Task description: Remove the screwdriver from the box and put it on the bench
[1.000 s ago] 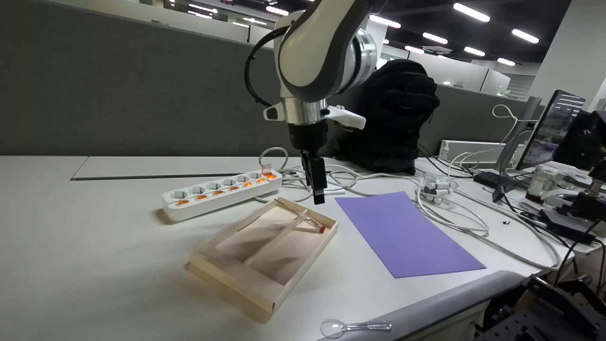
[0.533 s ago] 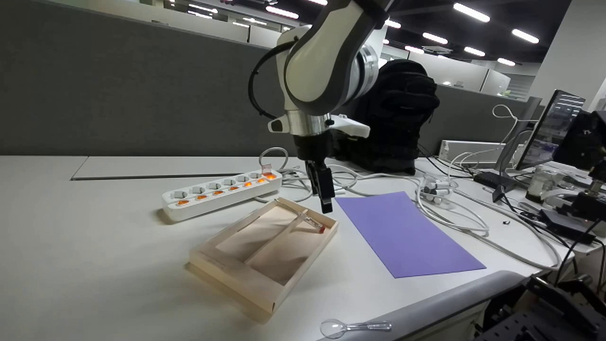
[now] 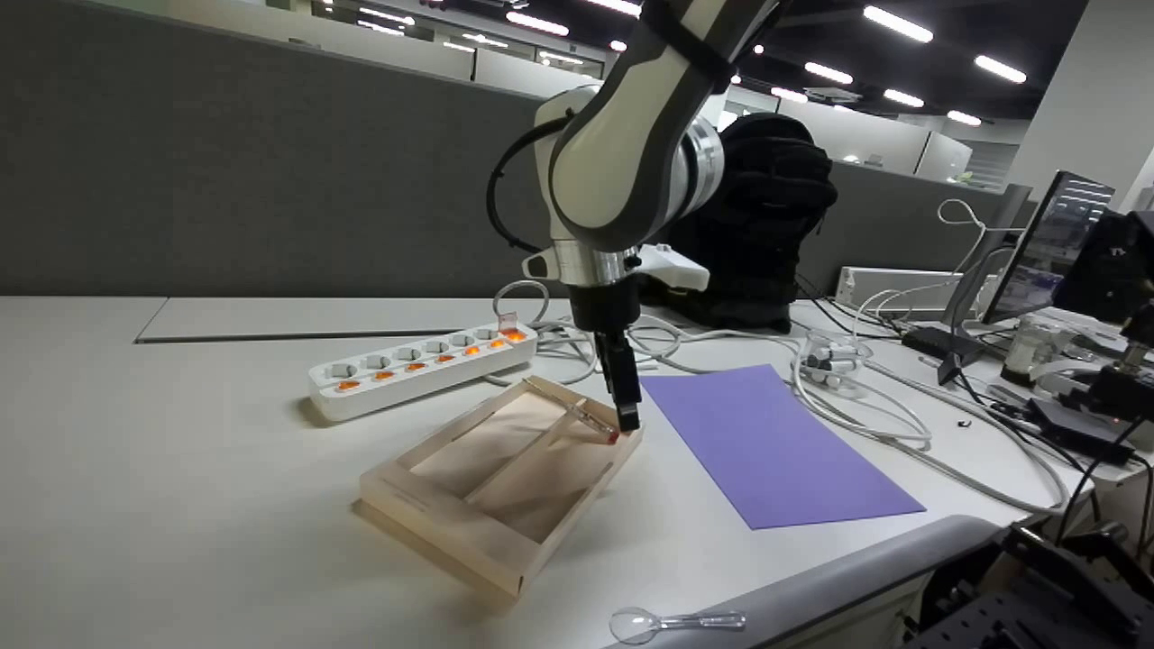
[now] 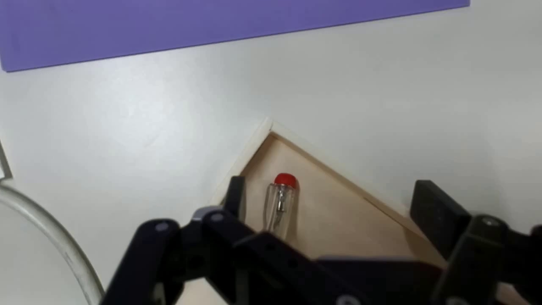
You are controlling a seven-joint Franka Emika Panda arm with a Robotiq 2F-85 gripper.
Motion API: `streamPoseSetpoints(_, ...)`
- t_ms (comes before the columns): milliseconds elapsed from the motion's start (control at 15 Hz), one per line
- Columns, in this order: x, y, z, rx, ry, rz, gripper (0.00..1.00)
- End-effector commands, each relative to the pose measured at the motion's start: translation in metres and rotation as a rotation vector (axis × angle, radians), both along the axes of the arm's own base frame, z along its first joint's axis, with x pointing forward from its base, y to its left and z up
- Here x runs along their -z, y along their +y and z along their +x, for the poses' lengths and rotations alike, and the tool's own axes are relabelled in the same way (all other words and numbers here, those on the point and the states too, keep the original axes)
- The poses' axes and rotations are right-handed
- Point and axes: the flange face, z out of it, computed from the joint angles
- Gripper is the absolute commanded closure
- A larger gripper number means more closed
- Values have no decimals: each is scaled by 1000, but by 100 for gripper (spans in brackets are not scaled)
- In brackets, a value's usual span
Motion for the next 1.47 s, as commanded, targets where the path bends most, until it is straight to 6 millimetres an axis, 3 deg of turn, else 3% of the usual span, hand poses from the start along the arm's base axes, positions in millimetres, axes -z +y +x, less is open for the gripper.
streamPoseSetpoints(0,3,1,1,148,-75,-28,0)
streamPoseSetpoints(800,27,13,7,394,-120,-30,0)
streamPoseSetpoints(867,29,14,8,409,-119,-23,25)
streamPoseSetpoints(933,30,15,8,414,-120,-21,25)
streamPoseSetpoints(1400,21,21,19,440,-145,18,75)
